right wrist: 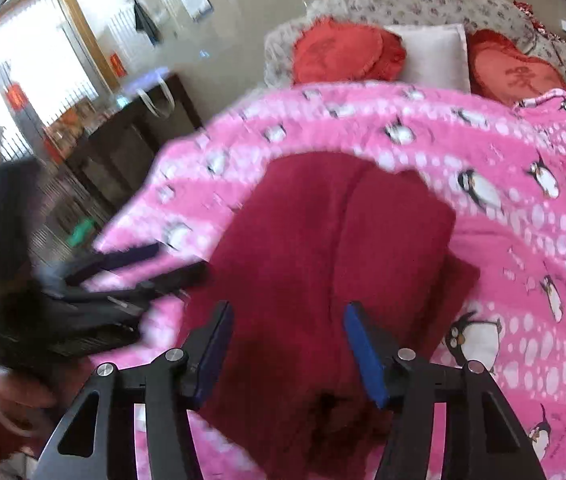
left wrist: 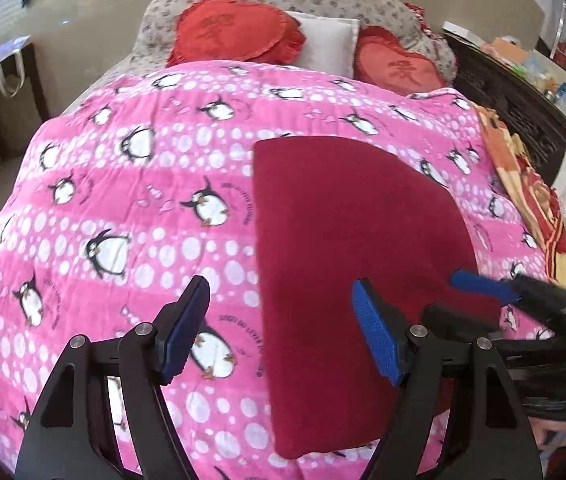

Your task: Fold small clothes

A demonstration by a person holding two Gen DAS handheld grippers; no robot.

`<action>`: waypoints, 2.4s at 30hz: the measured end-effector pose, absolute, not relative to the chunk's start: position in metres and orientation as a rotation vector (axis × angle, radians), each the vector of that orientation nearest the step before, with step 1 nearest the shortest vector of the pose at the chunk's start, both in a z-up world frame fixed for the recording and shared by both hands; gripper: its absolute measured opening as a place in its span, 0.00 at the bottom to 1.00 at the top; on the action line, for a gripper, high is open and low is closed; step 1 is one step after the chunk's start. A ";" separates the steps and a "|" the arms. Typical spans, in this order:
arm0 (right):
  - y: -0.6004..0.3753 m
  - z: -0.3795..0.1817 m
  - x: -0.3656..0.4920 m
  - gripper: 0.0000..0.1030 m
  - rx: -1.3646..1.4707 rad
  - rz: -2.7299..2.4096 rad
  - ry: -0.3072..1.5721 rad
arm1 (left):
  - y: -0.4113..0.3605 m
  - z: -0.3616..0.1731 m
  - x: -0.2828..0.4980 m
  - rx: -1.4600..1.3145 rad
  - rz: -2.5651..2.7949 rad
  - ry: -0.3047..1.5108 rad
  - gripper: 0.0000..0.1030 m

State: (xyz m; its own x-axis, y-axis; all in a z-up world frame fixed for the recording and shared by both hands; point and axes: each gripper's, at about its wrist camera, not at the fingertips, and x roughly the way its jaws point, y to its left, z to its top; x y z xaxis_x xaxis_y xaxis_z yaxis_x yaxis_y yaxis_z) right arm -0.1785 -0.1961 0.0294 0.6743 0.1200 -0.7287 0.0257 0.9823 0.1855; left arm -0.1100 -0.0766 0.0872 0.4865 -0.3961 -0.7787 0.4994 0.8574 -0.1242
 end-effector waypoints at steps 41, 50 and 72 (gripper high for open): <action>-0.189 0.063 -0.231 0.71 0.319 -0.185 0.817 | -0.068 0.122 -0.159 0.177 -0.461 0.786 0.72; -0.187 0.064 -0.229 0.71 0.307 -0.176 0.825 | -0.068 0.119 -0.161 0.197 -0.431 0.783 0.72; -0.189 0.057 -0.221 0.71 0.287 -0.183 0.847 | -0.075 0.114 -0.163 0.221 -0.438 0.780 0.72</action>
